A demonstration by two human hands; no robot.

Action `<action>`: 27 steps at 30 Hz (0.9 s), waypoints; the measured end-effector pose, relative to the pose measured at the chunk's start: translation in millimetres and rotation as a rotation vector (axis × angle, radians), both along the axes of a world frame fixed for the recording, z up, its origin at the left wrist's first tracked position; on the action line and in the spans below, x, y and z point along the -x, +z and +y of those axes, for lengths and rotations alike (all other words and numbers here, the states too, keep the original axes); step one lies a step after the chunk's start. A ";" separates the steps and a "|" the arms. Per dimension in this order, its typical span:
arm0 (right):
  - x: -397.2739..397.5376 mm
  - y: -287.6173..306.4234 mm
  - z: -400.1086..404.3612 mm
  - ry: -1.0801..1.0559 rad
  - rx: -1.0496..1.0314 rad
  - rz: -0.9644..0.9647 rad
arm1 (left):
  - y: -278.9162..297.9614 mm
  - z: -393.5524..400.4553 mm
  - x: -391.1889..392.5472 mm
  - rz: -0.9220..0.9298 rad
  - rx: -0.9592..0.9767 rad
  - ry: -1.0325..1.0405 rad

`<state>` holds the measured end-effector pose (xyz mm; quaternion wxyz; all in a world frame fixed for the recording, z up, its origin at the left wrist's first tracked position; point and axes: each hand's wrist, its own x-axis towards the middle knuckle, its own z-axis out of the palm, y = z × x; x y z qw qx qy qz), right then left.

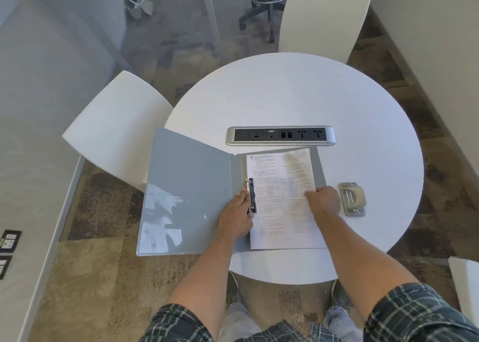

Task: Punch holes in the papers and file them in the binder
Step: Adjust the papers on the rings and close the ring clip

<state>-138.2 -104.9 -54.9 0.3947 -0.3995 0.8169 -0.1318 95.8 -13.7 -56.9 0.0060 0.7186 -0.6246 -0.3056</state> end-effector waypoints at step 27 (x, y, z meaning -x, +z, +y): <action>34.2 8.8 22.6 0.770 0.121 0.436 | 217.6 3.2 -63.7 -0.260 0.142 0.730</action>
